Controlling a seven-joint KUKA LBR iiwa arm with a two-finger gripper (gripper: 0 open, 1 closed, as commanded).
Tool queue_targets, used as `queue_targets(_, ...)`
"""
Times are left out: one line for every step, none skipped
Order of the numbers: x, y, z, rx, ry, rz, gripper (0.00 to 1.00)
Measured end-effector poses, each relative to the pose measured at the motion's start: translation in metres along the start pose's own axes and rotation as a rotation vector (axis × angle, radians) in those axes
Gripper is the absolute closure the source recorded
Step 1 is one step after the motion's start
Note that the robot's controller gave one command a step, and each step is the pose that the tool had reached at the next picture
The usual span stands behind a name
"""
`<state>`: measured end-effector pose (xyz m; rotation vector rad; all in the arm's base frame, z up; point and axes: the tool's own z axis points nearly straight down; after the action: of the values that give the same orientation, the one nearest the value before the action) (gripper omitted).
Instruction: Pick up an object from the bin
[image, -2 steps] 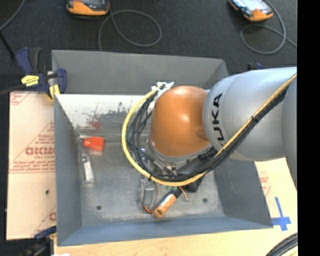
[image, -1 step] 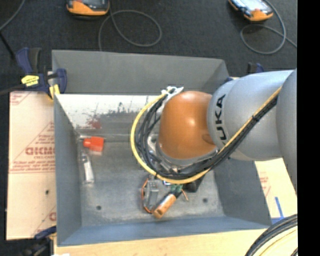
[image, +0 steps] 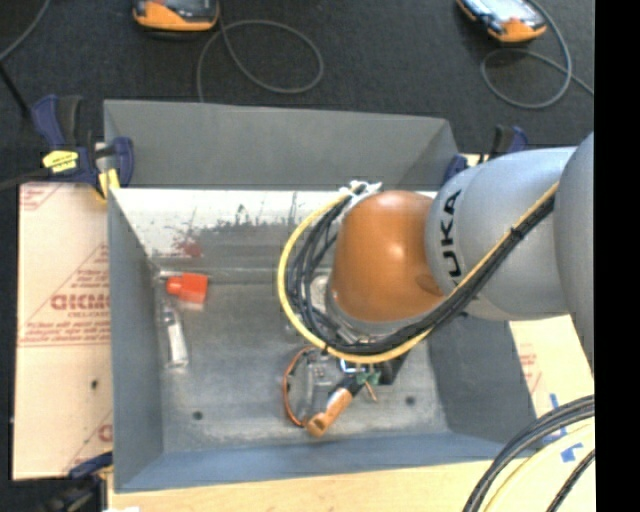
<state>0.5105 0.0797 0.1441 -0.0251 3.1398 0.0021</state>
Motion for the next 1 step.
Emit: queue_targets(-0.0066,-0.0169,0.0415,0.002,-0.004,-0.270,0.00)
